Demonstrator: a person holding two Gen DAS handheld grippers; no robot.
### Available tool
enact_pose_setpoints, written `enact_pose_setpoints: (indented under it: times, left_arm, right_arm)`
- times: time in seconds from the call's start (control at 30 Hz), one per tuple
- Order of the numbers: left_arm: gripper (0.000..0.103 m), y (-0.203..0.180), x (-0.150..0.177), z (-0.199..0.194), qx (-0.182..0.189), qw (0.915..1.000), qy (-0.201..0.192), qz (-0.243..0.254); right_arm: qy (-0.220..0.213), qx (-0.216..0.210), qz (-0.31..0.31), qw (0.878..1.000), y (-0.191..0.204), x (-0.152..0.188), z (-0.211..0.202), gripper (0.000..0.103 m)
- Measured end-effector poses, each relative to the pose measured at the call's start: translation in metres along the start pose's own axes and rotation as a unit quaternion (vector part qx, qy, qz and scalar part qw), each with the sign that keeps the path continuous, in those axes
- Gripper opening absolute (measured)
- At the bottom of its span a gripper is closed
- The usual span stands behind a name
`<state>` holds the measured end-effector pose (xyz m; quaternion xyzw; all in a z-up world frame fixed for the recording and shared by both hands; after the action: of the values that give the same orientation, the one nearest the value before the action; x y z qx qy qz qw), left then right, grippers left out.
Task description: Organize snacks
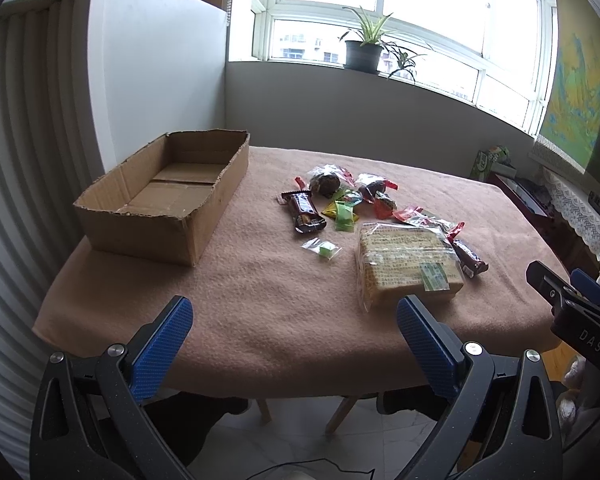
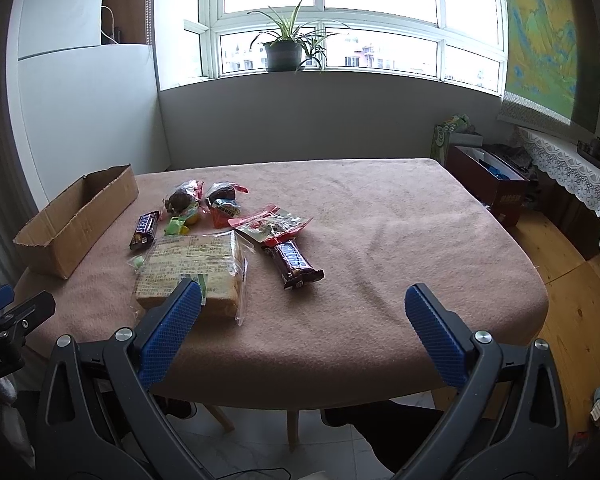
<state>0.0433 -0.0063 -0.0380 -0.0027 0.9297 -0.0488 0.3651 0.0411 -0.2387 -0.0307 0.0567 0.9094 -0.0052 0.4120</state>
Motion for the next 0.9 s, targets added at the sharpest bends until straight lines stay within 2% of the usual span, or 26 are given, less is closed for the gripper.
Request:
enact_pose_setpoints:
  times: [0.27,0.57,0.8,0.9]
  left_arm:
    - [0.101,0.002,0.000,0.005,0.006,1.0000,0.006,-0.001]
    - [0.101,0.001,0.001,0.013,0.025,0.9996,0.015,0.002]
    - [0.097,0.003,-0.001,0.030,0.065,0.9970,0.039,-0.009]
    - [0.093,0.002,-0.002,0.038,0.082,0.9953,0.050,-0.011]
  right_arm:
    - [0.005,0.001,0.000,1.000,0.000,0.002,0.005,0.103]
    - [0.011,-0.018,-0.009,1.000,-0.004,0.002,0.014,0.103]
    - [0.035,-0.106,0.005,0.994,-0.011,-0.001,0.028,0.103]
    - [0.054,-0.161,0.016,0.985,-0.009,-0.004,0.038,0.103]
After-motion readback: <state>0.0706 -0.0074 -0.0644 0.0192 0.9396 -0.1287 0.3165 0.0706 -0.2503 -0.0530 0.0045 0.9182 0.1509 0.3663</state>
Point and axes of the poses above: each gripper's, at about its wrist camera, not at the fingertips, and z roughly the way its jaws point, y to its left, x to its underside, the point moved 4 cm from there along z, roughly the way its jaws point, and after that the axes turned 9 degrees about y, right-handed, at the moved point
